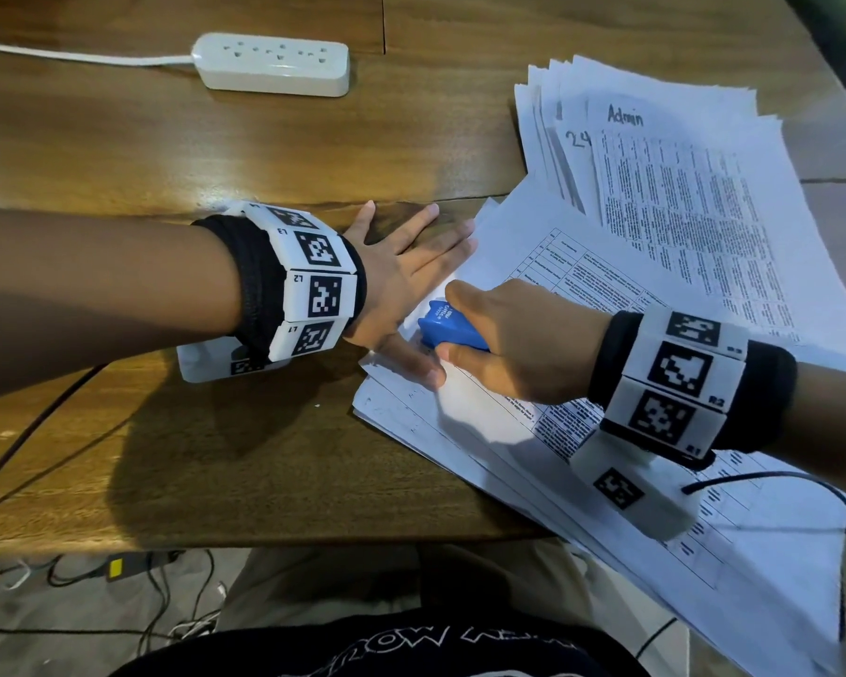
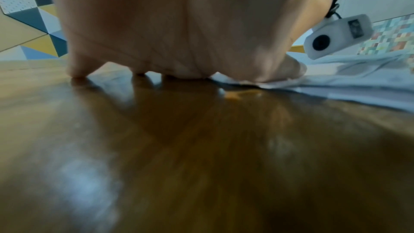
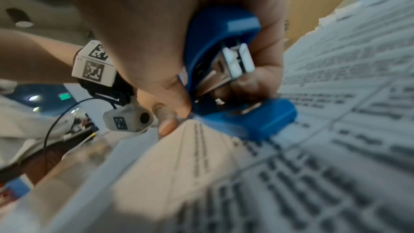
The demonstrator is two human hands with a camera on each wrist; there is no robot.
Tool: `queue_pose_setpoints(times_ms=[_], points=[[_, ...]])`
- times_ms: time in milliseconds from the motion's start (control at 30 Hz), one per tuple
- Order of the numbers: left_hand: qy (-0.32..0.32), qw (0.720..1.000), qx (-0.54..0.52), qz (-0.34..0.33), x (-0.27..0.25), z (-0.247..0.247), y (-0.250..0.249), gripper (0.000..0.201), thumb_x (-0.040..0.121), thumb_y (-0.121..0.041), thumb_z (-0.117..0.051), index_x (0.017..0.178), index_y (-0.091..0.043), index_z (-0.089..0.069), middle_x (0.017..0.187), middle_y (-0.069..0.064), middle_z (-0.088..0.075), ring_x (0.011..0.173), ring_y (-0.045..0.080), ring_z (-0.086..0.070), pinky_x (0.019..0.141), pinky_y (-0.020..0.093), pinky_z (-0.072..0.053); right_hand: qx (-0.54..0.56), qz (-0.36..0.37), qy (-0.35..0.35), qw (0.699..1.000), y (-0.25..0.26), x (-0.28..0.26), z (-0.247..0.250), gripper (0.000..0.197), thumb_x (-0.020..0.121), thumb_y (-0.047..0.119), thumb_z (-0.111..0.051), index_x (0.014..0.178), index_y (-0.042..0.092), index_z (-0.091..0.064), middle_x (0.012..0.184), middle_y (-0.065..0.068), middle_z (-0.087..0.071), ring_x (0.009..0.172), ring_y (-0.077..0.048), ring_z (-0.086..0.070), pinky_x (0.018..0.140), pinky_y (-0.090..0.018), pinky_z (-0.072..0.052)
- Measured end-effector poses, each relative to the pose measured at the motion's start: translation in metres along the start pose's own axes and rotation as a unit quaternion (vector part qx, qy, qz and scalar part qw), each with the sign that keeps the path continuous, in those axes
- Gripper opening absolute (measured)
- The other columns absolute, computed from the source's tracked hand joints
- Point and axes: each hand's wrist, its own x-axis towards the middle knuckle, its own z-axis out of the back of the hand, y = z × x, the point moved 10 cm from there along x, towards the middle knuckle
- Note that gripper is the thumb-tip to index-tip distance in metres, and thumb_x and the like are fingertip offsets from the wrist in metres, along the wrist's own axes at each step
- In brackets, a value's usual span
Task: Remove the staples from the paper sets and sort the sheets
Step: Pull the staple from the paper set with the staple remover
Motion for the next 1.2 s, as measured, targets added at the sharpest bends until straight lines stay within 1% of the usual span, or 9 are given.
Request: queue_pose_setpoints(times_ms=[167, 367, 533, 667, 733, 833, 900, 1033, 1200], points=[[0.004, 1.0, -0.005, 0.004, -0.001, 0.0, 0.0, 0.132, 0.043, -0.093, -0.027, 0.136, -0.024, 0.036, 0.144, -0.012, 0.043, 0.135, 0.022, 0.036, 0.105, 0.064, 0.012, -0.101, 0.041, -0.011, 0.994, 0.007, -0.003, 0.005, 0.028, 0.092, 0.039, -0.044, 0.104, 0.015, -0.035, 0.073, -0.002, -0.042, 0.064, -0.03, -0.04, 0.059, -0.032, -0.033], [-0.004, 1.0, 0.016, 0.008, -0.001, 0.002, -0.001, 0.129, 0.048, -0.09, -0.028, 0.138, -0.022, 0.034, 0.146, -0.008, 0.04, 0.136, 0.025, 0.034, 0.106, 0.064, 0.009, -0.165, 0.068, -0.047, 0.983, 0.016, -0.006, 0.01, 0.026, 0.093, 0.035, -0.043, 0.107, 0.014, -0.039, 0.076, -0.001, -0.039, 0.062, -0.028, -0.037, 0.045, -0.027, -0.013], [-0.02, 0.999, 0.042, 0.014, -0.001, 0.001, 0.0, 0.124, 0.052, -0.09, -0.023, 0.139, -0.021, 0.032, 0.147, -0.006, 0.038, 0.138, 0.026, 0.031, 0.107, 0.067, 0.002, -0.162, 0.088, -0.062, 0.981, 0.022, -0.009, 0.006, 0.021, 0.077, 0.016, -0.064, 0.087, 0.005, -0.049, 0.06, -0.01, -0.049, 0.044, -0.032, -0.048, 0.043, -0.02, -0.008], [-0.038, 0.997, 0.061, 0.031, -0.002, 0.004, 0.0, 0.104, 0.084, -0.059, -0.047, 0.14, -0.02, 0.031, 0.148, -0.006, 0.038, 0.139, 0.024, 0.028, 0.111, 0.064, -0.003, -0.196, 0.079, -0.06, 0.976, 0.023, -0.009, 0.004, 0.028, 0.058, 0.003, -0.069, 0.075, 0.007, -0.047, 0.053, -0.01, -0.046, 0.039, -0.023, -0.026, 0.043, -0.015, -0.002], [-0.031, 0.997, 0.061, 0.029, -0.002, 0.004, 0.0, 0.11, 0.079, -0.066, -0.046, 0.14, -0.02, 0.032, 0.147, -0.005, 0.038, 0.139, 0.025, 0.029, 0.11, 0.064, -0.004, -0.203, 0.079, -0.064, 0.974, 0.024, -0.008, 0.003, 0.032, 0.054, 0.002, -0.07, 0.073, 0.009, -0.046, 0.052, -0.01, -0.046, 0.04, -0.022, -0.024, 0.043, -0.015, -0.001], [-0.021, 0.998, 0.056, 0.023, -0.002, 0.003, 0.001, 0.121, 0.064, -0.083, -0.038, 0.14, -0.02, 0.031, 0.148, -0.004, 0.037, 0.139, 0.026, 0.029, 0.109, 0.065, -0.002, -0.181, 0.082, -0.066, 0.978, 0.02, -0.008, 0.001, 0.029, 0.06, 0.005, -0.07, 0.076, 0.008, -0.046, 0.053, -0.009, -0.046, 0.036, -0.027, -0.037, 0.043, -0.015, -0.003], [-0.019, 0.998, 0.047, 0.02, -0.002, 0.003, 0.0, 0.125, 0.057, -0.087, -0.033, 0.14, -0.02, 0.031, 0.148, -0.005, 0.037, 0.138, 0.026, 0.029, 0.108, 0.064, 0.0, -0.15, 0.095, -0.083, 0.981, 0.02, -0.01, 0.006, 0.022, 0.075, 0.015, -0.066, 0.084, 0.008, -0.047, 0.06, -0.006, -0.044, 0.043, -0.032, -0.046, 0.043, -0.018, -0.006], [-0.014, 1.0, 0.013, 0.009, -0.003, 0.003, -0.001, 0.129, 0.049, -0.091, -0.031, 0.14, -0.024, 0.031, 0.146, -0.01, 0.039, 0.137, 0.022, 0.032, 0.107, 0.061, 0.011, -0.13, 0.056, -0.035, 0.989, 0.006, -0.007, 0.01, 0.033, 0.093, 0.04, -0.043, 0.112, 0.014, -0.038, 0.081, -0.002, -0.046, 0.066, -0.026, -0.037, 0.052, -0.031, -0.026], [-0.009, 1.0, 0.014, 0.003, -0.004, 0.003, 0.001, 0.132, 0.045, -0.094, -0.033, 0.137, -0.028, 0.035, 0.145, -0.01, 0.041, 0.137, 0.022, 0.032, 0.108, 0.061, 0.009, -0.133, 0.015, -0.026, 0.991, -0.013, -0.013, 0.017, 0.028, 0.09, 0.041, -0.045, 0.096, 0.021, -0.026, 0.078, 0.0, -0.043, 0.066, -0.027, -0.039, 0.06, -0.034, -0.036]])
